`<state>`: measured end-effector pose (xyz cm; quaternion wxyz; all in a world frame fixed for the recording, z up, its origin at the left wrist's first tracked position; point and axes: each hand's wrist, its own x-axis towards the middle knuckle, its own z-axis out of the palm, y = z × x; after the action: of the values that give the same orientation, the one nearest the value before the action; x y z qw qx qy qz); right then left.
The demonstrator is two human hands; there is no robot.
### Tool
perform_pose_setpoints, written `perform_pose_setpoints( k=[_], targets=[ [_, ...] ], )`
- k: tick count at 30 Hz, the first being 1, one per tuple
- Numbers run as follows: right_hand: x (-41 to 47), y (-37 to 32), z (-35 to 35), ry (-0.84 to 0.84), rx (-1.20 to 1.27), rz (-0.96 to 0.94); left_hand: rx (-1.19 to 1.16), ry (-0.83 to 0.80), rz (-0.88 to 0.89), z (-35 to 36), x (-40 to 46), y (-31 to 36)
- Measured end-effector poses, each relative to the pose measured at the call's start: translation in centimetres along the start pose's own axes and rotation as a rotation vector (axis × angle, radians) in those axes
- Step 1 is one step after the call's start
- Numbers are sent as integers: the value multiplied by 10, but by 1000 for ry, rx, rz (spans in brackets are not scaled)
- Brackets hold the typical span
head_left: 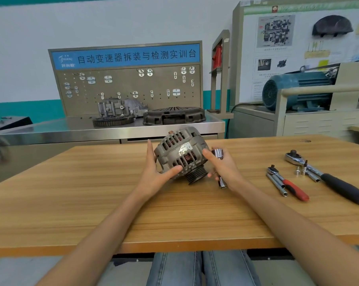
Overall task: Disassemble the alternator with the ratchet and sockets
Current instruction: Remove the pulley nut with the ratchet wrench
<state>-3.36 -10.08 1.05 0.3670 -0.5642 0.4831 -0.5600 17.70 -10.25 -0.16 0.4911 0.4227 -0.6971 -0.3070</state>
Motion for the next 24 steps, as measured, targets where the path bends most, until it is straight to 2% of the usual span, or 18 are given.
perform_pose_setpoints(
  k=[4,11,17,24],
  targets=[
    [4,5,-5,-33,-13,-46,65,-16,80,4,5,-10],
    [10,9,-2,24,142,-4,201,85,194,11,13,-14],
    [6,7,-3,20,161,5,171,146,268,16,8,-8],
    [-12,-2,-15,52,109,-84,148,109,249,18,1,-5]
  ],
)
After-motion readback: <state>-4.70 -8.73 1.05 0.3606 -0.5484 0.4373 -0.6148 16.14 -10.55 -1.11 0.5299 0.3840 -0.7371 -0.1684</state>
